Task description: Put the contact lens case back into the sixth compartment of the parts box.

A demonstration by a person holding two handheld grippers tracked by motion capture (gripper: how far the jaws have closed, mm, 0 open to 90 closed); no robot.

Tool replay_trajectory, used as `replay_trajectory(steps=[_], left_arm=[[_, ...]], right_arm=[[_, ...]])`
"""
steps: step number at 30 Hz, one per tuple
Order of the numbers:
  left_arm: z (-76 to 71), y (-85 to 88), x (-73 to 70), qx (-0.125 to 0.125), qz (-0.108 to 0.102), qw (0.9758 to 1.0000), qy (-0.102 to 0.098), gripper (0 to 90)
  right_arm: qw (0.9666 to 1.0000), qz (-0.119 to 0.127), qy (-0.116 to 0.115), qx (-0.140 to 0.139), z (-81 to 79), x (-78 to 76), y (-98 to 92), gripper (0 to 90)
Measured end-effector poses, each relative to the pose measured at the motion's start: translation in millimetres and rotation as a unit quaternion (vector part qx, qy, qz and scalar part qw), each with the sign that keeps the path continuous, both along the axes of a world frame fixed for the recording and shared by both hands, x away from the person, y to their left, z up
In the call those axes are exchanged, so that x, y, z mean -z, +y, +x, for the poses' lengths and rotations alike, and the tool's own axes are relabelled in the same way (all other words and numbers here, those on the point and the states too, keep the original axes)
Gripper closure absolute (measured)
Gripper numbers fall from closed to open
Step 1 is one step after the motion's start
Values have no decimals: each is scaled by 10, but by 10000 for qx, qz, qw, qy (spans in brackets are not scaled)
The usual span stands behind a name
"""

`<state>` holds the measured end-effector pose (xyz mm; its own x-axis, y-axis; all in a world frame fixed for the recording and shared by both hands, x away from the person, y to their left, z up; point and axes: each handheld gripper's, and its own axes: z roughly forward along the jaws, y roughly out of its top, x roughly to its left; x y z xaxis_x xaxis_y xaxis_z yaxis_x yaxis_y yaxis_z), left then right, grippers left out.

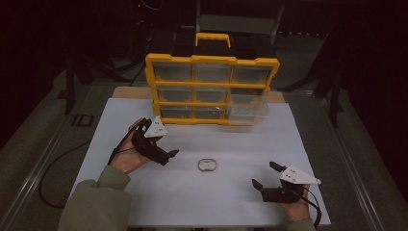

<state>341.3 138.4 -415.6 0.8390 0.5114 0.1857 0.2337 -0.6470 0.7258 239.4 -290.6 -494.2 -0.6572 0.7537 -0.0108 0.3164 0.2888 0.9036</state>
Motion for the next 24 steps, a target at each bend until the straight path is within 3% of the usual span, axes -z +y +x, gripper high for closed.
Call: replay_trajectory(steps=[11, 24], left_arm=[[58, -141, 25, 122, 216, 9997, 55, 0], [149, -300, 91, 256, 439, 9984, 253, 0]], right_arm=[[10000, -7, 0, -24, -2, -2, 0, 76], [10000, 0, -2, -41, -1, -1, -4, 76]])
